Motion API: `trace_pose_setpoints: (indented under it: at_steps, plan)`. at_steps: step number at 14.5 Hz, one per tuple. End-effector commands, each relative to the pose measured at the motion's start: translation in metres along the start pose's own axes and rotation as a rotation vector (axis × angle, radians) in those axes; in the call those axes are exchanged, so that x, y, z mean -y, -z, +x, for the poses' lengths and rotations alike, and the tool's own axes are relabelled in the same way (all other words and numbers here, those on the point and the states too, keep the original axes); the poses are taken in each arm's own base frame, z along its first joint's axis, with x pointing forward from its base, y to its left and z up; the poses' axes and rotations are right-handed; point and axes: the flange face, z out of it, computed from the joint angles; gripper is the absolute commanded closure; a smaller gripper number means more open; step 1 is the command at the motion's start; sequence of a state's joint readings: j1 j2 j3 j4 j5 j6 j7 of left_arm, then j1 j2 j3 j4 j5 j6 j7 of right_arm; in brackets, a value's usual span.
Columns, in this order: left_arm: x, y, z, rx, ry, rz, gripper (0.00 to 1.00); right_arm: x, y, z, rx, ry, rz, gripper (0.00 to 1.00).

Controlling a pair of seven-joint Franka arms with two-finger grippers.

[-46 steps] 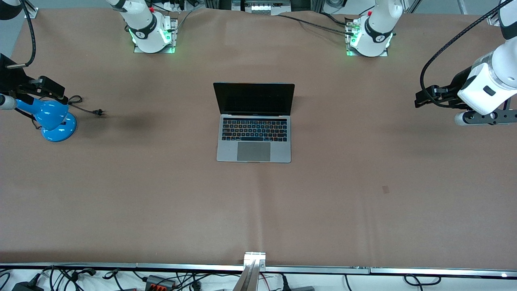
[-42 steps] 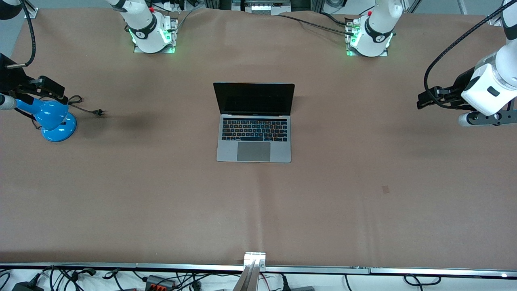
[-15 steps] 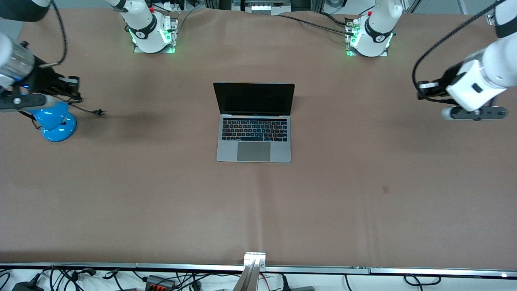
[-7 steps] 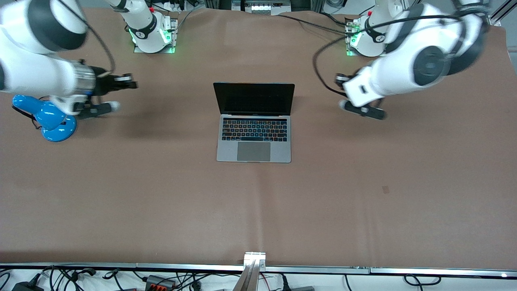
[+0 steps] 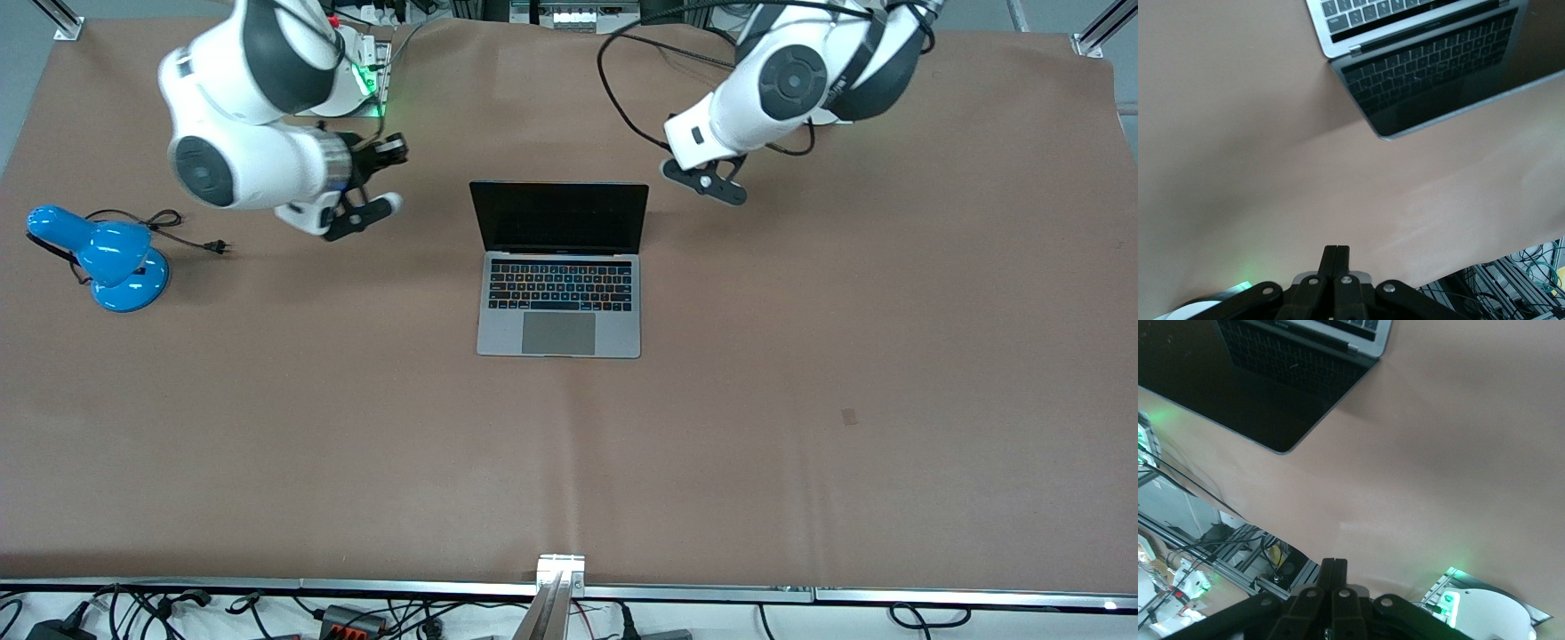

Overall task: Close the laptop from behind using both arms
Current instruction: 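Move both grippers toward the laptop screen's back edge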

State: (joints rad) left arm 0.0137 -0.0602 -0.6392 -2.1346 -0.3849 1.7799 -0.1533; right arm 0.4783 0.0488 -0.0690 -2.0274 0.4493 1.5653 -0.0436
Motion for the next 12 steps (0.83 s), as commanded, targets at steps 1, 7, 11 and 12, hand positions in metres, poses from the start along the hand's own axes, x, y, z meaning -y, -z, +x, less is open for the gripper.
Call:
trace_pose_setpoints:
  at_steps: [1,7,11,12]
  plan:
    - [-0.027,-0.034,-0.016,-0.058,0.023,0.012,1.00,0.033,-0.040,-0.008,-0.008,-0.025,-0.030,1.00]
    - [-0.050,-0.062,-0.004,-0.106,0.007,-0.011,1.00,0.075,-0.085,-0.005,-0.077,-0.085,-0.082,1.00]
    - [-0.047,-0.073,0.010,-0.118,0.011,-0.039,1.00,0.073,-0.094,0.013,-0.120,-0.093,-0.085,1.00]
    - [-0.046,-0.074,0.015,-0.118,0.009,-0.049,1.00,0.076,-0.099,0.017,-0.126,-0.089,-0.089,1.00]
